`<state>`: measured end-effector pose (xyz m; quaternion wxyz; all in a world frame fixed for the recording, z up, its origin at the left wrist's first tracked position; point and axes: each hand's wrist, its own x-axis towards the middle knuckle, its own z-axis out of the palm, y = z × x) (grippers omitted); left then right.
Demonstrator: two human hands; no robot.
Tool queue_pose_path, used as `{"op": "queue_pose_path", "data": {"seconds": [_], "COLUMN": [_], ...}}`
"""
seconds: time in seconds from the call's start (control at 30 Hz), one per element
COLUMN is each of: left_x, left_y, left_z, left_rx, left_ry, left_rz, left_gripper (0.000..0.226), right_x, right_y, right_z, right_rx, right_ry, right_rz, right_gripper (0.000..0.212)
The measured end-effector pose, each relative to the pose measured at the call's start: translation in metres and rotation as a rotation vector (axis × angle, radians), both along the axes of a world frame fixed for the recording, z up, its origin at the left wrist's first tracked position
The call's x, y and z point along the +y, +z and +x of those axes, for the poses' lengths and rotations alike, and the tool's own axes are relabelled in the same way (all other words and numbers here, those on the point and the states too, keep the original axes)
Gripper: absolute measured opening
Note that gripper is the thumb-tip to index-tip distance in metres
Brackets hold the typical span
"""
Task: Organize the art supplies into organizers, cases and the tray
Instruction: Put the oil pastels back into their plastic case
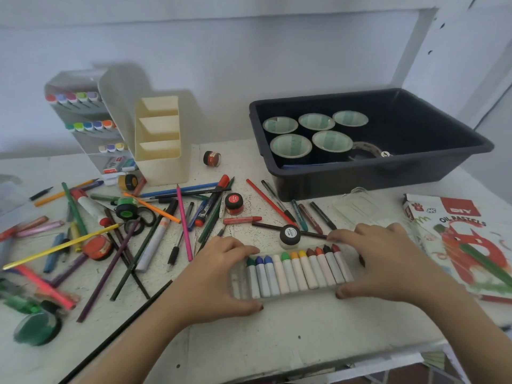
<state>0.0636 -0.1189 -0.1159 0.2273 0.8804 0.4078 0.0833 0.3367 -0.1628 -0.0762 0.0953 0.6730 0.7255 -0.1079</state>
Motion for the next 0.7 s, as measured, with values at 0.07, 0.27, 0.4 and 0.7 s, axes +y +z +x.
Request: {"op": "queue_pose_path", "data": {"seconds": [0.07, 0.27, 0.4, 0.7], "left_x": [0.0, 0.002, 0.002, 0.003], "left_y": [-0.001, -0.001, -0.002, -0.005], "left_z": [0.004, 0.006, 0.005, 0.003], "left_rx": [-0.008, -0.02, -0.021, -0.016], "left_ry": [0.009, 0.042, 0.067, 0.077], "left_rz": [0.012, -0.017, -0.011, 0.01], "left_gripper": [0.085, 0.085, 0.085, 0.091], "right_x": [0.002, 0.007, 0.011, 0.011], "right_y": [0.001, 0.0, -0.001, -0.003], "right_z": [0.004, 0.006, 0.006, 0.007], "right_rx": [-0.007, 0.005, 0.02, 0.012], "right_ry": [-0.008, -0.033, -0.042, -0.023], "right_rz": [-0.017, -0.049, -0.053, -0.026], "right_gripper": [0.087, 0.088, 0.088, 0.1]}}
